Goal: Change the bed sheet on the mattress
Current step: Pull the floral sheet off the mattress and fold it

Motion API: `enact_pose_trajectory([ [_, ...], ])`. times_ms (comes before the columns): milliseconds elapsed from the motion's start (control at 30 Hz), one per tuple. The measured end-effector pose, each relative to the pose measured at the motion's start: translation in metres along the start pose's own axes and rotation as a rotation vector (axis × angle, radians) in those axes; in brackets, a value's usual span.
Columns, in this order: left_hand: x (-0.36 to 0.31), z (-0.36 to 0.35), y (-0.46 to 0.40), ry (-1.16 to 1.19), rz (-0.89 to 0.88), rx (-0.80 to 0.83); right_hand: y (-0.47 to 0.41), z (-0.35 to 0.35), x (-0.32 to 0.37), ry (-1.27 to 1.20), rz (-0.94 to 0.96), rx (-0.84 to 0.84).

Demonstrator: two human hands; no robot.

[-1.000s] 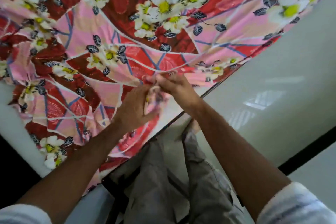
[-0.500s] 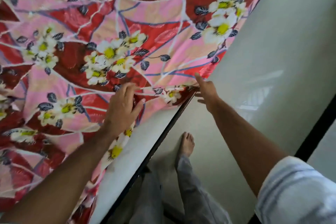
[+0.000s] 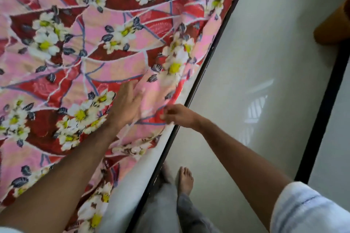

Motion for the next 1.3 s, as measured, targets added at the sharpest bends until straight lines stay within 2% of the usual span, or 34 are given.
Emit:
enact_pose_trajectory([
  [67, -0.023, 0.003, -0.033, -0.184, -0.073, 0.011, 0.004, 0.03, -0.023, 0.042, -0.15, -0.072],
  [167, -0.046, -0.001, -0.076, -0.349, -0.11, 0.017, 0.021, 0.078, -0.045, -0.214, -0.316, -0.277],
  [333, -0.055, -0.019, -0.146, -0.401, -0.032, 0.09, 0.007, 0.185, -0.019, -0.329, -0.255, -0.516],
  [400, -0.061, -0.018, -0.166, -0.475, -0.036, 0.013, -0.019, 0.232, 0.0, -0.334, -0.228, -0.582],
  [467, -0.065, -0.011, -0.182, -0.478, -0.046, -0.071, -0.046, 0.274, 0.018, -0.29, -0.228, -0.646],
  [533, -0.069, -0.004, -0.197, -0.495, -0.071, -0.09, -0.063, 0.306, 0.032, -0.113, -0.266, -0.725],
  [600, -0.073, 0.006, -0.218, -0.448, -0.075, -0.061, -0.076, 0.321, 0.051, -0.012, -0.196, -0.708],
  [633, -0.078, 0.012, -0.228, -0.392, -0.085, -0.05, -0.082, 0.318, 0.066, -0.048, -0.089, -0.623],
  [700, -0.093, 0.026, -0.247, -0.219, -0.137, -0.058, -0.09, 0.308, 0.102, -0.2, 0.137, -0.339],
  [767, -0.117, 0.042, -0.273, 0.003, -0.189, -0.086, -0.093, 0.324, 0.123, -0.334, 0.207, -0.148],
  [867, -0.152, 0.06, -0.312, 0.169, -0.196, -0.119, -0.088, 0.376, 0.112, -0.3, 0.047, -0.109],
  [967, -0.178, 0.064, -0.354, 0.029, -0.127, -0.048, -0.072, 0.429, 0.083, -0.094, -0.245, -0.058],
  [1000, -0.183, 0.062, -0.364, -0.058, -0.111, -0.006, -0.065, 0.446, 0.075, -0.105, -0.318, -0.076],
  [1067, -0.197, 0.057, -0.39, -0.189, -0.118, 0.031, -0.057, 0.494, 0.069, -0.244, -0.361, -0.218],
  [1133, -0.217, 0.049, -0.414, -0.215, -0.111, 0.055, -0.056, 0.55, 0.069, -0.374, -0.298, -0.431],
  [1200, -0.231, 0.041, -0.44, -0.239, -0.039, 0.062, -0.059, 0.601, 0.077, -0.387, -0.221, -0.581],
  [1300, -0.249, 0.036, -0.475, -0.334, 0.148, 0.073, -0.074, 0.659, 0.095, -0.465, -0.177, -0.587],
])
Point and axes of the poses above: each hand's wrist, its own y-axis away from the middle knuckle, its own z-axis out of the back of the hand, x = y × z, the point moved 4 cm from there along -y, towards the middle knuckle, and after that the axes turned 11 degrees about x, right-handed, at the moved point
